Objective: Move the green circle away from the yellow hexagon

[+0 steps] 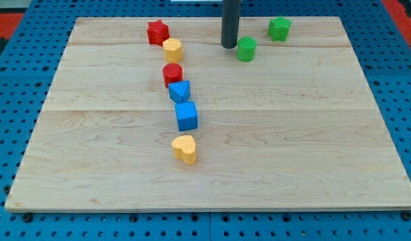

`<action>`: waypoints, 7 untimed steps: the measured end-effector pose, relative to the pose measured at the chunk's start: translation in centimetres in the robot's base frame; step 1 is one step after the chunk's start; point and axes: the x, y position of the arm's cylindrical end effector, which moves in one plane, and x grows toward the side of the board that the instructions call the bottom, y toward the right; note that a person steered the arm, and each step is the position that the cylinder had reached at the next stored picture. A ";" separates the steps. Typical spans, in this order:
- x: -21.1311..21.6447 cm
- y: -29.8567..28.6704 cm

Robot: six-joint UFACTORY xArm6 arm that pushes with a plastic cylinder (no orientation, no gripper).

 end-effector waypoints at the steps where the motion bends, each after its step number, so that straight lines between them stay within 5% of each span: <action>1: 0.0 -0.2; 4: -0.1 3.5; 6: 6.4 -2.8; 7: 6.3 3.2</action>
